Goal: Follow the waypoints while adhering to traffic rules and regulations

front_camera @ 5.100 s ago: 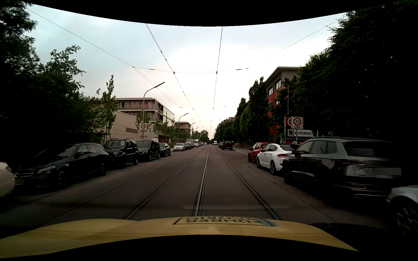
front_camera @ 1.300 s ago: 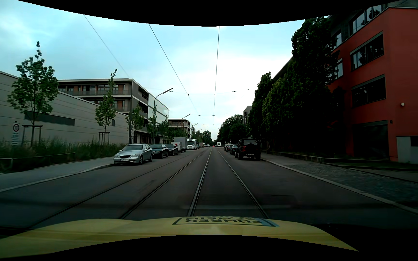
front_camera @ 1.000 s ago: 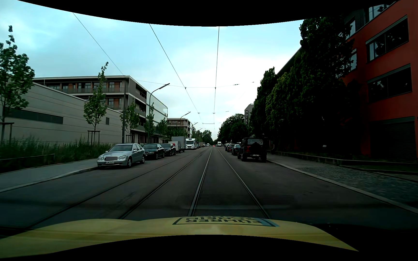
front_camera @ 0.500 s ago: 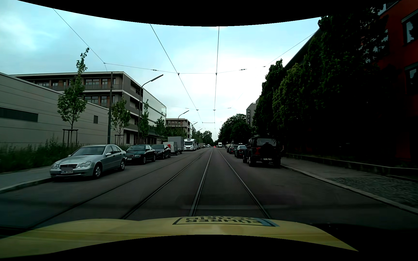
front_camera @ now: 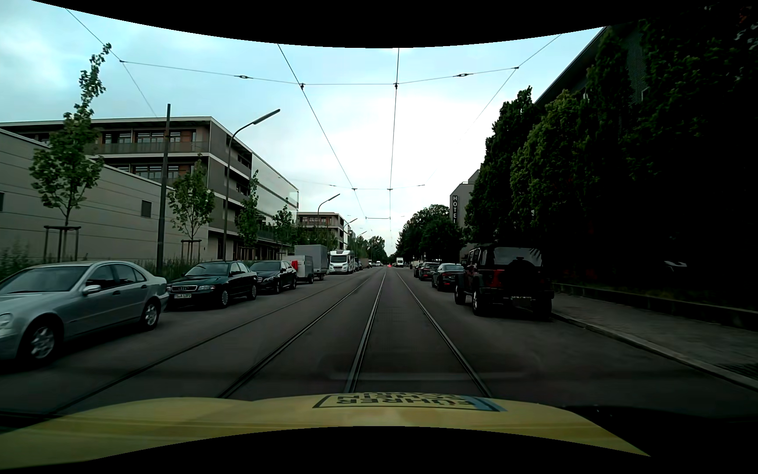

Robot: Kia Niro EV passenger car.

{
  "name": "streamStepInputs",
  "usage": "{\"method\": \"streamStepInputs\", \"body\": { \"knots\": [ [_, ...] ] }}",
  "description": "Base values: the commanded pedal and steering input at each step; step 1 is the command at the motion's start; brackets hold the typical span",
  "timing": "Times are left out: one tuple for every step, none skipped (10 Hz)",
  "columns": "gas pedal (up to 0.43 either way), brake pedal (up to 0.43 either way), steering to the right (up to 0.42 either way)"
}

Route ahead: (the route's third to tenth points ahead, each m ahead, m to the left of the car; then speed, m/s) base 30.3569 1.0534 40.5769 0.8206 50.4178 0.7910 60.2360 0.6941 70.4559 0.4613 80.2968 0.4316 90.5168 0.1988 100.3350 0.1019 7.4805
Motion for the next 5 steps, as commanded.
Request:
{"method": "streamStepInputs", "body": {
  "knots": [
    [0.087,0.000,-0.002],
    [0.087,0.000,-0.002],
    [0.087,0.000,0.000],
    [0.087,0.000,0.000],
    [0.087,0.000,0.000]
  ]
}}
